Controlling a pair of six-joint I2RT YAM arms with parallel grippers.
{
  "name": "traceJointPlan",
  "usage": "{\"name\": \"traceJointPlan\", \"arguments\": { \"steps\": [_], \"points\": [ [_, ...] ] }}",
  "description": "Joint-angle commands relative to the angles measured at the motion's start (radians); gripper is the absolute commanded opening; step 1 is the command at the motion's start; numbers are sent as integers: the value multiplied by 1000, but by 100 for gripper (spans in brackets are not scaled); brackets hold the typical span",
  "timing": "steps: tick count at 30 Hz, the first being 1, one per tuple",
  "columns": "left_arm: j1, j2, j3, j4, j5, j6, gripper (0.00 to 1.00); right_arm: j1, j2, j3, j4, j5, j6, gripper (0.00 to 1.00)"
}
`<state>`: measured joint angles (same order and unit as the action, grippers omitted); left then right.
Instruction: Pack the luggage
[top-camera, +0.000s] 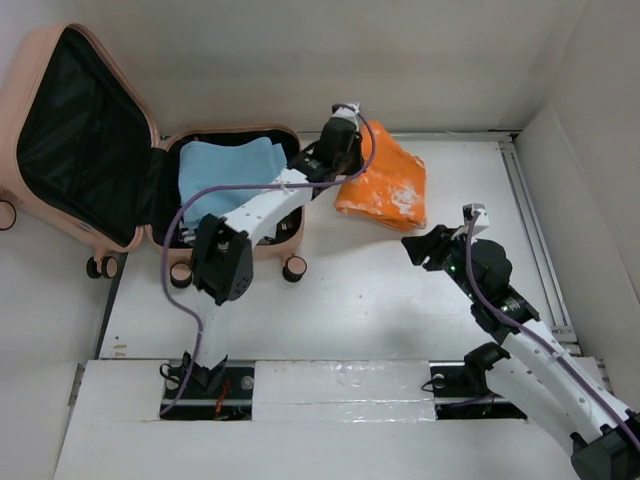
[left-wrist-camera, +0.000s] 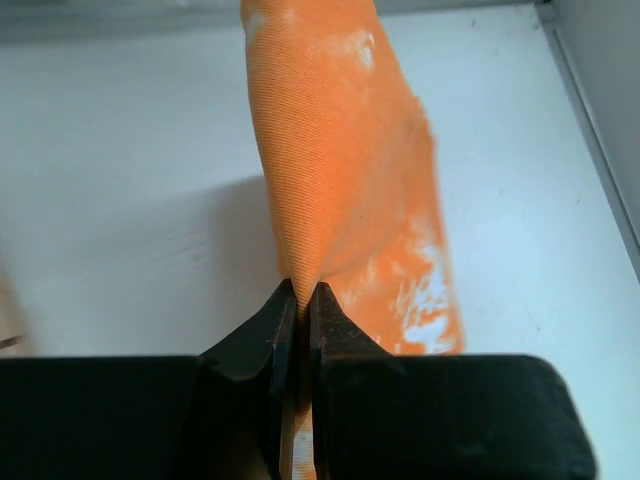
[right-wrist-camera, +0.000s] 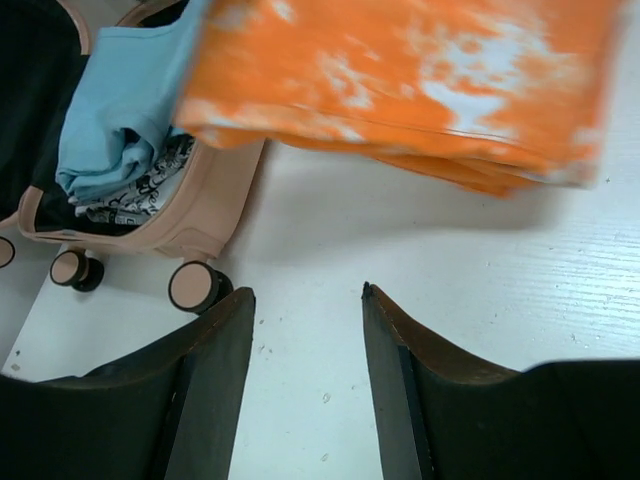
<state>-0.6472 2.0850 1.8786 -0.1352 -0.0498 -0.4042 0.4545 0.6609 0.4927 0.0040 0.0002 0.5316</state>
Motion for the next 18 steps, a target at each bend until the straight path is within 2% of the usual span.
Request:
{"name": "traceJointPlan", "arguments": {
  "steps": [1,2,3,4,5,6,7,9,10,11,13,14,18],
  "points": [
    [46,-267,94,-112,-143,194,0,16,2,29,59,-12,-32,53],
    [104,-328,61,-112,-172,194,0,16,12,29,59,-23,-32,53],
    [104,-329,47,-112,-173,185,0,16,13,29,68,-23,-41,53],
    [189,-383,27,-112,-157,171,0,16,13,40,68,-38,-41,53],
    [292,-422,-28,-100,-106,130,0,16,23,40,68,-48,-41,53],
    [293,-422,-54,-99,-105,130,0,16,32,40,68,-48,-41,53],
    [399,-443,-84,-99,-19,81,0,16,32,49,68,-60,-50,53],
    [495,-463,-221,-70,40,44,0,16,32,49,68,-69,-50,53],
    [538,-464,-274,-55,59,25,0,16,32,49,68,-69,-50,53],
    [628,-477,-323,-41,77,-11,0,26,32,49,79,-69,-50,53],
    [714,-477,-440,-11,96,-50,0,26,32,40,79,-78,-50,53],
    [788,-453,-467,-10,125,-64,0,26,32,40,79,-78,-50,53],
    [898,-389,-495,-61,149,-94,0,26,32,31,79,-92,-59,53]
  ]
}}
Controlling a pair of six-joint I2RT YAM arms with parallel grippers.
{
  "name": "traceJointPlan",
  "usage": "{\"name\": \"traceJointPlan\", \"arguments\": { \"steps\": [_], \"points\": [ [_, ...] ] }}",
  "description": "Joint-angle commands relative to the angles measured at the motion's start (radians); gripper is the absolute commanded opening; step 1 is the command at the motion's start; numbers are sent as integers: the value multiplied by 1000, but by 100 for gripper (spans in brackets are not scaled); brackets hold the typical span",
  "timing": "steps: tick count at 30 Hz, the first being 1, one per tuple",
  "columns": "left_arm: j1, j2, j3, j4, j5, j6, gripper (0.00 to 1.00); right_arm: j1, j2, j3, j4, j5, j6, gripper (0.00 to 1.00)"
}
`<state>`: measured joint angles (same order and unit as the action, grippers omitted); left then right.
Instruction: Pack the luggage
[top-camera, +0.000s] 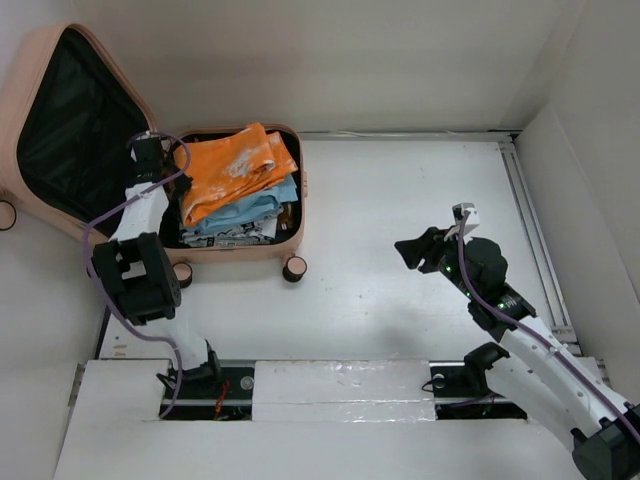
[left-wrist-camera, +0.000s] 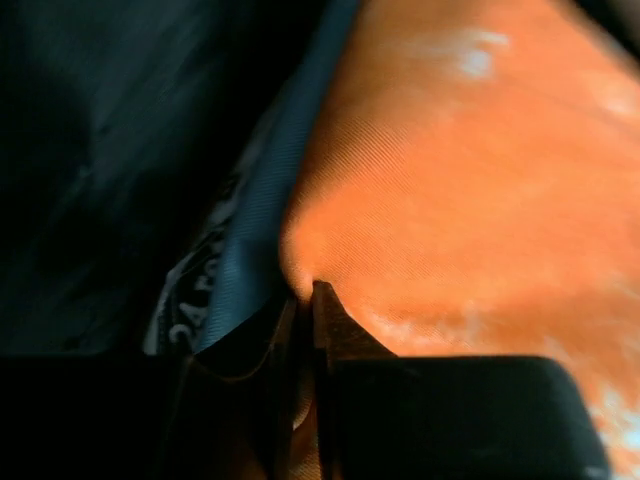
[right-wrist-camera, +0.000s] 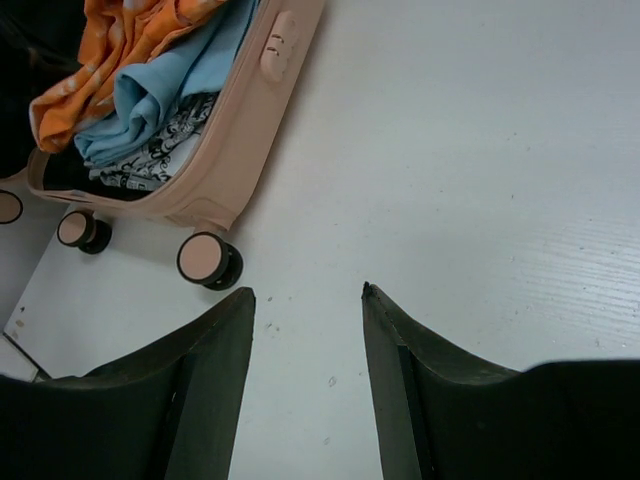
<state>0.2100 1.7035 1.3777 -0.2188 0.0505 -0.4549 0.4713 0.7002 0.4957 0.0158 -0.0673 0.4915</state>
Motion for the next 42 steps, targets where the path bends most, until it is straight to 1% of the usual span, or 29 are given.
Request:
{"name": "traceJointPlan", "arguments": {
  "steps": [1,2,3,6,7,8,9,10,13,14,16,17,18,19,20,21,22,23,24,25,26,28,29,31,32,33,35,38,42],
  "points": [
    [42,-7,6,-22,40,-44,5,9,-17,27,76,-25,-19,53],
    [42,2,15,-40,20,-44,11,9,-18,27,76,-25,-19,53],
    [42,-14,15,-40,3,-44,22,18,-18,27,76,-35,-19,53],
    [42,-91,-31,-51,-35,-44,37,18,-18,27,87,-45,-19,56],
    [42,-164,-43,-39,-47,-44,45,18,-18,18,87,-58,-19,59],
    [42,-204,-52,-39,-66,-53,47,18,-18,18,87,-58,-19,60],
    [25,-246,-68,-39,-124,-53,47,18,-18,18,87,-68,-19,60],
    [-4,-336,-68,-60,-161,-44,48,18,-18,18,99,-80,-19,61],
    [-35,-479,-97,-94,-256,-28,48,27,-18,9,110,-91,-19,61],
    [-44,-580,-115,-94,-274,-28,48,36,-8,9,122,-104,-19,61],
    [-44,-677,-182,-119,-351,-28,48,47,-8,9,136,-130,-30,44],
    [-44,-755,-201,-134,-470,-28,48,59,-8,0,150,-149,-30,33],
    [-44,-787,-215,-172,-533,-28,48,75,2,0,150,-161,-30,21],
    [-44,-817,-239,-189,-599,-28,48,75,2,0,150,-175,-42,5],
    [-44,-843,-249,-200,-698,-28,50,84,2,0,150,-201,-51,2],
    [-44,-884,-249,-200,-740,-28,50,95,2,0,164,-212,-51,2],
    [-44,-895,-259,-200,-779,-28,53,95,2,0,164,-212,-51,4],
    [-44,-895,-259,-211,-814,-39,58,95,2,0,164,-226,-51,8],
    [-22,-880,-247,-224,-893,-57,68,104,2,0,164,-236,-60,12],
    [-6,-862,-229,-234,-909,-57,68,104,2,0,164,-236,-60,21],
    [6,-839,-173,-246,-910,-57,68,104,2,0,164,-246,-60,25],
    [6,-742,-76,-301,-949,-74,68,104,2,0,164,-259,-71,32],
    [6,-710,14,-351,-969,-74,68,104,2,0,164,-270,-71,37],
    [6,-618,79,-370,-1058,-50,68,113,2,0,164,-270,-71,42],
    [6,-584,113,-433,-1098,-62,68,113,2,0,164,-270,-71,44],
    [6,-527,156,-453,-1159,-80,68,113,2,0,164,-270,-80,46],
    [6,-484,156,-500,-1198,-112,67,113,2,0,164,-270,-80,47],
    [6,-449,165,-510,-1256,-113,67,113,11,0,164,-261,-80,47],
    [22,-420,192,-541,-1256,-114,67,113,21,9,154,-261,-90,47]
  ]
}}
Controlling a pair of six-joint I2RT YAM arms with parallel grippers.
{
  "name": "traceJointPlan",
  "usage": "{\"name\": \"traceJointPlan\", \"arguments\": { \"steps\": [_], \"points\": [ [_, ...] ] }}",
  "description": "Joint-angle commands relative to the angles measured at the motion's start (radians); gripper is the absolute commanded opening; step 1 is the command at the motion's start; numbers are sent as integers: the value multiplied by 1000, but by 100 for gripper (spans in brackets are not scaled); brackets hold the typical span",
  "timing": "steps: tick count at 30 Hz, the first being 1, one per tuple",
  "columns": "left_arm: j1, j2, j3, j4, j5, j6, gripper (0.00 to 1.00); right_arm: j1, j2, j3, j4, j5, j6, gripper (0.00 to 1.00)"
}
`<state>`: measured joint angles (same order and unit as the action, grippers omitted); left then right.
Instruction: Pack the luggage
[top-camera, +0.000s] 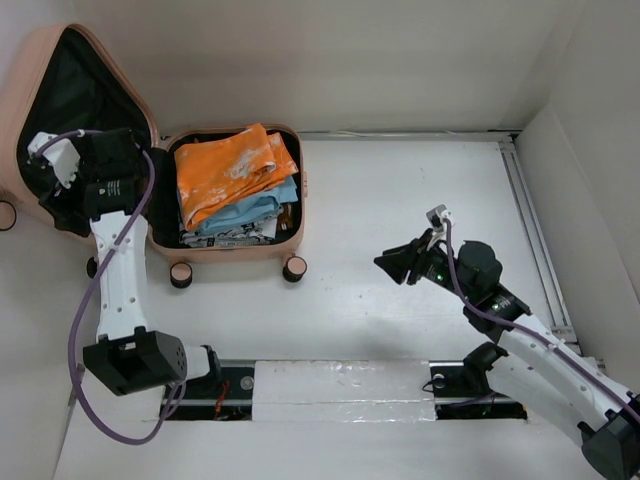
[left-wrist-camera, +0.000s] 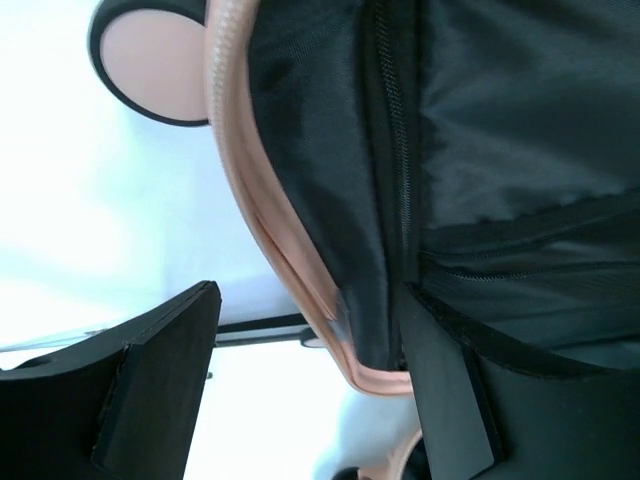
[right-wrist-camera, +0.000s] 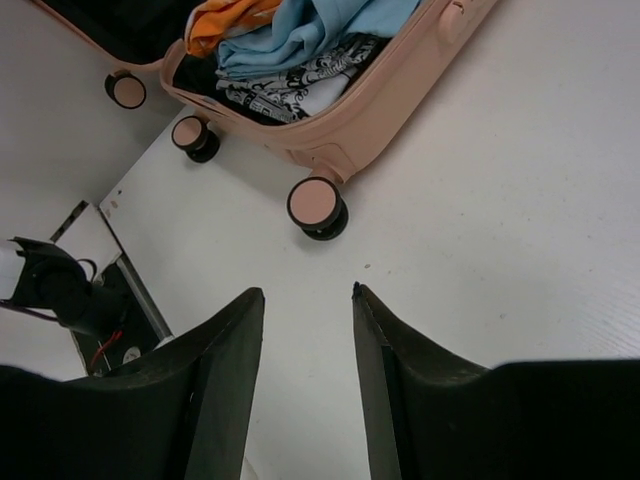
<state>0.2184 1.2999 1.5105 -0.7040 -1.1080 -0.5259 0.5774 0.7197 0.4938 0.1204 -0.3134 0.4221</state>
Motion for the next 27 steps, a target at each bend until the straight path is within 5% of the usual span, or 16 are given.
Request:
{"name": "traceJointPlan", "arguments": {
  "steps": [1,5,10,18,19,23,24,27],
  "points": [
    [13,-16,59,-28,-79,-43,67,7,1,11,50,-15,-20,47],
    [62,27,46,26,-87,49,67,7,1,11,50,-4,-20,47],
    [91,85,71,72,-30,67,54,7,13,11,41,14,-29,47],
    [98,82,96,115,89,99,0,7,44,11,41,27,-29,47],
    [75,73,83,115,74,99,0,7,53,11,41,27,-29,47],
    [-201,-2,116,115,56,99,0,16,86,20,41,46,-29,47],
    [-385,-49,116,126,39,99,0,16,95,20,41,46,-29,47],
    [-591,-103,67,109,196,20,0,25,124,40,41,57,-29,47]
  ]
}}
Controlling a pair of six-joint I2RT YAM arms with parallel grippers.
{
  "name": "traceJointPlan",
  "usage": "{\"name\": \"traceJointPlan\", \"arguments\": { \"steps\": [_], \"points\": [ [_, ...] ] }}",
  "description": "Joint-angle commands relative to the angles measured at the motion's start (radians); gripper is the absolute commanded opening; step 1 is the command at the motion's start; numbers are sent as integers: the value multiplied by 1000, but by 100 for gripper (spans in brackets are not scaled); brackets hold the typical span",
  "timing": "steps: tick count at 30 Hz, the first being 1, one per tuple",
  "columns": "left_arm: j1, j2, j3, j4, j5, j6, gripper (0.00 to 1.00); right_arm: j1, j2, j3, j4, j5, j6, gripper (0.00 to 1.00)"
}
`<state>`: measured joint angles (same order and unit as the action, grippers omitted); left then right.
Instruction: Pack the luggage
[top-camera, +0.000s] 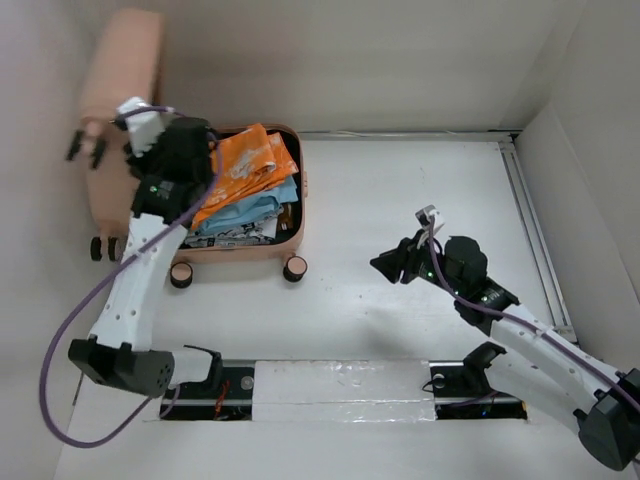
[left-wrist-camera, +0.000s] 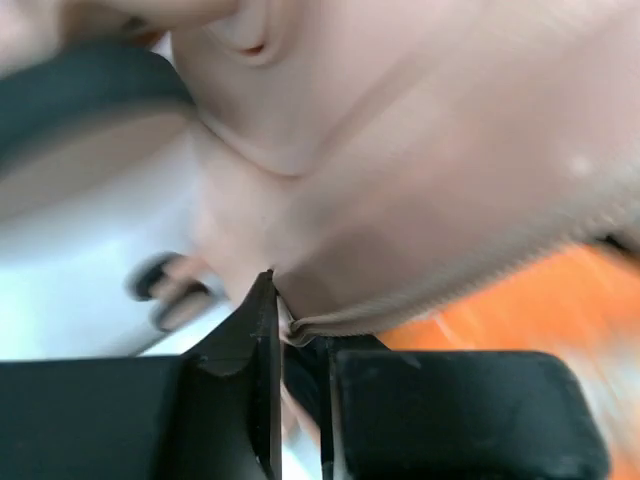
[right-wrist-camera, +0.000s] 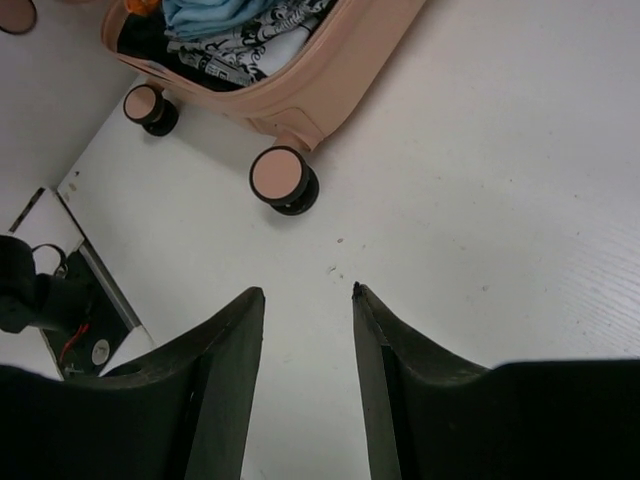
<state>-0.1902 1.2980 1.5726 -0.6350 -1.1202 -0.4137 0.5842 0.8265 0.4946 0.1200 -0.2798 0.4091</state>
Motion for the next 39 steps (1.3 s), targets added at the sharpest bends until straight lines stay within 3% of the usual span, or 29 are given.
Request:
{"name": "traceJointPlan", "arguments": {
  "steps": [1,3,4,5,6,9,13,14,17,18,19,20,21,23,24,27,29,32,39],
  "points": [
    [-268,-138,-29,40,277,-92,0,19,17,39,41,24,-16,47],
    [-302,-161,-142,104,478,-70,1,19,17,39,41,37,-7,47],
    [-302,-195,-246,171,959,55,22,19,17,57,26,86,-7,47],
    [-302,-195,-247,172,964,56,22,19,17,58,26,87,-7,47],
    [-302,-228,-296,204,1123,78,32,19,17,58,6,112,-7,47],
    [-302,-298,-322,227,1230,165,41,19,17,68,-8,146,-7,47],
    [-302,-394,-352,247,1515,262,65,28,36,78,-17,171,11,47],
    [-302,-394,-339,247,1581,262,65,28,36,78,-17,171,11,47],
    [-302,-413,-326,352,1460,161,67,28,83,110,-17,180,25,47],
    [-302,-393,-313,369,1250,127,68,28,94,120,-17,180,25,46],
    [-302,-375,-300,379,1132,93,68,28,105,140,-17,180,25,42],
    [-302,-352,-268,379,1023,66,70,37,126,150,-17,191,25,27],
    [-302,-326,-252,379,834,24,70,37,137,159,-17,191,25,19],
    [-270,-228,-218,390,717,13,72,37,181,189,-17,211,25,1],
    [-246,-185,-150,390,682,1,71,37,203,203,-5,211,25,0],
    [-65,-2,36,316,762,-83,62,37,297,271,-5,211,16,0],
    [106,94,93,349,935,-144,55,46,360,317,9,231,16,0],
    [284,190,130,371,971,-192,52,46,416,361,9,243,5,0],
    [513,366,216,334,1003,-181,50,46,605,516,18,275,-16,0]
  ]
}}
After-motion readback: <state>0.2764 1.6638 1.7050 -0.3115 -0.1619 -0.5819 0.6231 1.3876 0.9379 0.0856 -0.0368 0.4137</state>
